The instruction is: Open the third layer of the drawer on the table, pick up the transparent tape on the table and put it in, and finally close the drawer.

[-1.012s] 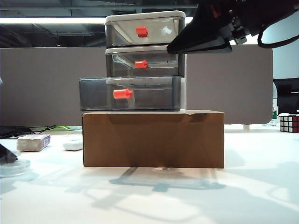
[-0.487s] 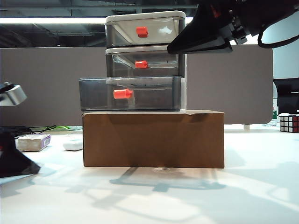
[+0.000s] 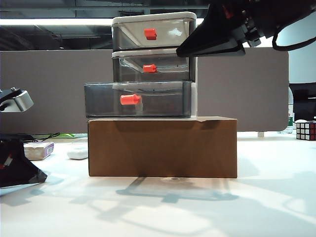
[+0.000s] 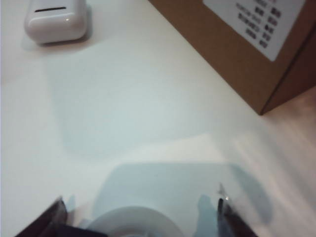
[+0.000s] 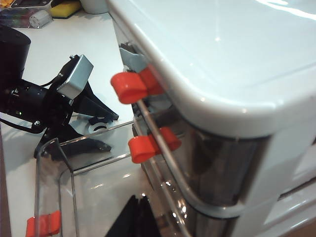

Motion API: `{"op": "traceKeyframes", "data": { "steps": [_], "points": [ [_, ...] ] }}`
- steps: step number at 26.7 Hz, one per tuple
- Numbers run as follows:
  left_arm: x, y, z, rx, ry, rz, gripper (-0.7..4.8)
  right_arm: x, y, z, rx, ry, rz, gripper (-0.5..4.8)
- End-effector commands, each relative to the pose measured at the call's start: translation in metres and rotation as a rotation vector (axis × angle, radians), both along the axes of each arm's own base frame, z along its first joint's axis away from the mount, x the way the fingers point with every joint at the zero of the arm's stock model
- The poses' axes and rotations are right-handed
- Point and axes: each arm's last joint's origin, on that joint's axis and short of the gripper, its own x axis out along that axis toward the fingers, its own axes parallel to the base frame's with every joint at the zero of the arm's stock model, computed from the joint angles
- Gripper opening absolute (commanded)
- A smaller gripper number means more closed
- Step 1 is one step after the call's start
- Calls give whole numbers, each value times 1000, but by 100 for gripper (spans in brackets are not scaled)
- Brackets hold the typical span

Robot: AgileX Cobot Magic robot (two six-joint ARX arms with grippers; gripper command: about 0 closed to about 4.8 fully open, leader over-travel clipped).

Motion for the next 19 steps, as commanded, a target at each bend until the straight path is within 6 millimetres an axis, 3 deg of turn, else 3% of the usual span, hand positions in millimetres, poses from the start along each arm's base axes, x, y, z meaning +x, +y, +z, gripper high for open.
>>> {"op": "traceKeyframes", "data": {
  "steps": [1, 12, 16, 17, 18, 19],
  "points": [
    [-5, 2, -8, 17, 93, 40, 386, 0, 0, 4, 14, -14, 3, -5],
    [-11, 2, -13, 23, 177, 39, 385, 0, 0, 4, 14, -14, 3, -5],
    [-11, 2, -13, 22, 177, 37, 360, 0, 0, 4, 14, -15, 3, -5],
    [-11, 2, -13, 21, 177, 36, 333, 0, 0, 4, 14, -15, 3, -5],
    [-11, 1, -12, 6, 178, 15, 222, 0, 0, 4, 14, -15, 3, -5],
    [-11, 1, -12, 0, 179, 6, 176, 0, 0, 4, 14, -15, 3, -5]
  ]
}}
